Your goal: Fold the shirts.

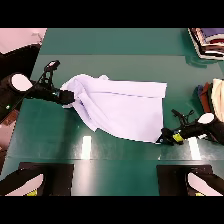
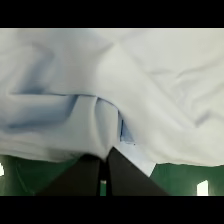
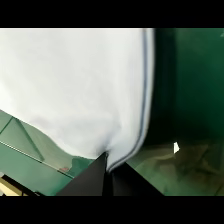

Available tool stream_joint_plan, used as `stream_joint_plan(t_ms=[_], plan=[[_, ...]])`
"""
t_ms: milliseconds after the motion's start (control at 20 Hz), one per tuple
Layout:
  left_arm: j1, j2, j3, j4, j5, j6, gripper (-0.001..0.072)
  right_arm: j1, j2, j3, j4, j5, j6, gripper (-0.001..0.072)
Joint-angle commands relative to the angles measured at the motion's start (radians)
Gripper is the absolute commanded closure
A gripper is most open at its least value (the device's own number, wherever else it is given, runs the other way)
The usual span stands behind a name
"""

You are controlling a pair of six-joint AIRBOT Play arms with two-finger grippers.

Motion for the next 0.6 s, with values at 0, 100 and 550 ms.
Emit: stream_joint_plan(t_ms=[0,100,550], plan=[[0.000,0.001,0.057,-0.001,-0.129,0.051,0.0681,0.026,0.076,0.026,-0.011,-0.057,0.002,0.0699],[0.000,0.024,0.152,0.002,-0.195,0.067,0.0681,-0.004,0.174,0.126,-0.011,-0.020,0.002,0.0699],[0.000,0.290,0.806,0.113,-0.207,0.063,0.0681,-0.251,0.378,0.974,-0.012,0.050,0.002,0.0699]])
